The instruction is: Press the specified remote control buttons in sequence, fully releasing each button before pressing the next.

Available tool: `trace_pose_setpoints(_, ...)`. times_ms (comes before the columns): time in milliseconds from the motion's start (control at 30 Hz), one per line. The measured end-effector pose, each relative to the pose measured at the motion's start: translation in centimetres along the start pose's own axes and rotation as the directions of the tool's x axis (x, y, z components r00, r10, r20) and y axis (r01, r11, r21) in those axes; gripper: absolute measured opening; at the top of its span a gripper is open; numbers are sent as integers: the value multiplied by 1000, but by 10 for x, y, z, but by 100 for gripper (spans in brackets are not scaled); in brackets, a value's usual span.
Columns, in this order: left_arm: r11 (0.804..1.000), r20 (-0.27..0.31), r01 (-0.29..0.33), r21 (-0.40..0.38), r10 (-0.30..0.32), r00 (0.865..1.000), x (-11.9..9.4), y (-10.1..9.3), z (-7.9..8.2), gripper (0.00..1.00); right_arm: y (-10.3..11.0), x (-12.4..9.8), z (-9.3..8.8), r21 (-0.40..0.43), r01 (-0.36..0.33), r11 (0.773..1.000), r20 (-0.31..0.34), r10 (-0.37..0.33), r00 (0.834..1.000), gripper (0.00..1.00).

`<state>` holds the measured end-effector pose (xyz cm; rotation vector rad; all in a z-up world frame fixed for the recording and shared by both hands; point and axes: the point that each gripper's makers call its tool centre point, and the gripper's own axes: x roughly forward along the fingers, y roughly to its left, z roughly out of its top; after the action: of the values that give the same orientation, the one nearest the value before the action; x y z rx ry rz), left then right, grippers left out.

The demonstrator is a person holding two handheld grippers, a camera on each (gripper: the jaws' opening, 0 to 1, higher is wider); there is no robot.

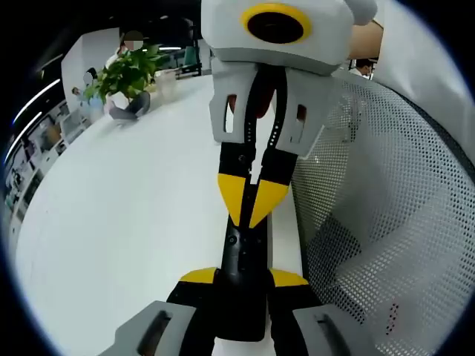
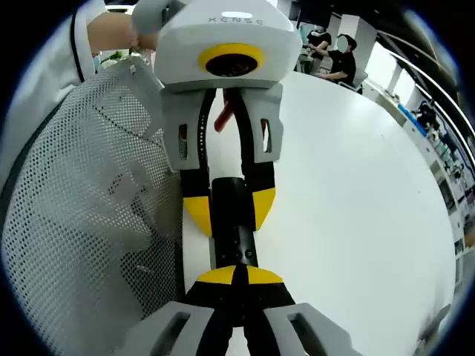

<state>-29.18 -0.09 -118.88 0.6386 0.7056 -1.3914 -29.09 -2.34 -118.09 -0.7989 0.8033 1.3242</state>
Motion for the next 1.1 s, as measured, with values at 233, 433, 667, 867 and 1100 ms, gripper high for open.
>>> trace_pose_setpoints(233,1000,4,-3,-4,3,1000,0,0,0,25,7,3,2,-27,-30,999,-18,29,999,0)
trace_pose_setpoints(433,1000,7,-2,-3,2,1000,0,0,0,25,4,1,1,-41,-20,999,-47,18,999,0)
trace_pose_setpoints(667,1000,6,0,-1,0,1000,0,0,0,25,3,3,0,-59,-13,998,-77,9,997,0)
trace_pose_setpoints(867,1000,-6,8,9,-8,1000,0,0,0,25,2,2,1,55,-19,998,-13,20,1000,0)
trace_pose_setpoints(1100,1000,-14,12,11,-11,1000,0,0,0,24,1,-2,-5,164,-60,985,28,56,998,0)
